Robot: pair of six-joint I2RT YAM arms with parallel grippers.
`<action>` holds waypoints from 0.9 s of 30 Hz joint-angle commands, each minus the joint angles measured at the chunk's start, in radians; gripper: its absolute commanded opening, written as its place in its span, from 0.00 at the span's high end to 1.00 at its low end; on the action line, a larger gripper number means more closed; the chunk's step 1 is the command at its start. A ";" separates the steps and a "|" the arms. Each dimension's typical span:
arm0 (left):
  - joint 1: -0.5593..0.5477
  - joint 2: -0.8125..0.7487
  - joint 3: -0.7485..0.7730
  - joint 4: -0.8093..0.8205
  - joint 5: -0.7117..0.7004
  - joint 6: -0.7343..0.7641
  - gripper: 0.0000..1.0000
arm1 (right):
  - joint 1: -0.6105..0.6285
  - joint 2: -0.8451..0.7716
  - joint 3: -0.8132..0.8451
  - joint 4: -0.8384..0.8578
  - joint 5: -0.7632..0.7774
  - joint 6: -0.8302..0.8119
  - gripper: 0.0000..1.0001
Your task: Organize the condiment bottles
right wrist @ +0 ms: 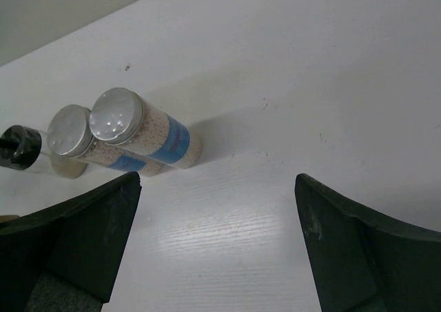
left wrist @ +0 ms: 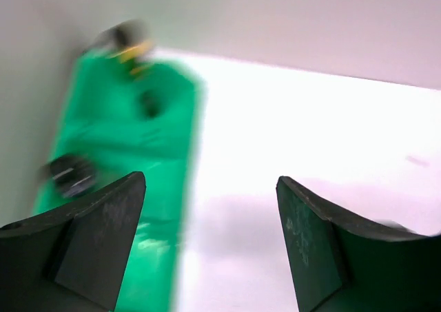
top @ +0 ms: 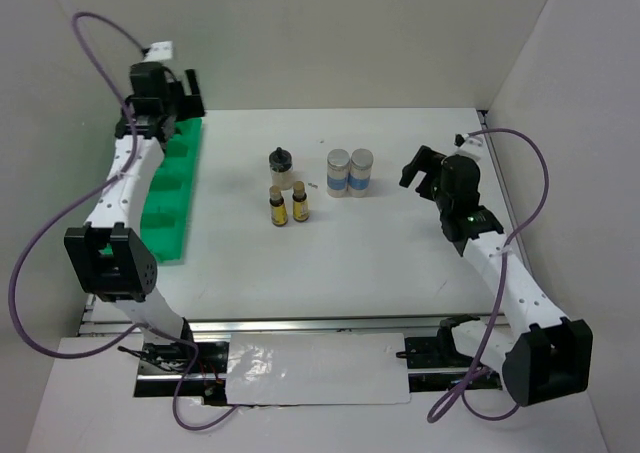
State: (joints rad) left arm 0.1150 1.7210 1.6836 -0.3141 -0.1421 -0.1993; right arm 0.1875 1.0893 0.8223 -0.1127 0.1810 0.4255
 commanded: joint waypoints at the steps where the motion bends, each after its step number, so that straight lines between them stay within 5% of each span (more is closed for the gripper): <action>1: -0.206 -0.044 -0.034 0.038 0.122 0.171 0.10 | 0.009 -0.063 -0.023 -0.022 0.035 -0.013 0.00; 13: -0.458 0.207 0.067 0.024 0.006 0.057 0.12 | 0.009 -0.224 -0.075 -0.088 0.066 -0.013 0.00; 27: -0.482 0.310 0.056 0.006 0.006 0.028 0.02 | 0.009 -0.238 -0.094 -0.108 0.089 -0.022 0.00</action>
State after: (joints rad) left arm -0.3733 1.9907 1.7084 -0.3241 -0.1181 -0.1608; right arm 0.1875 0.8566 0.7403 -0.2104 0.2512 0.4206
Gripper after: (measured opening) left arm 0.982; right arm 0.999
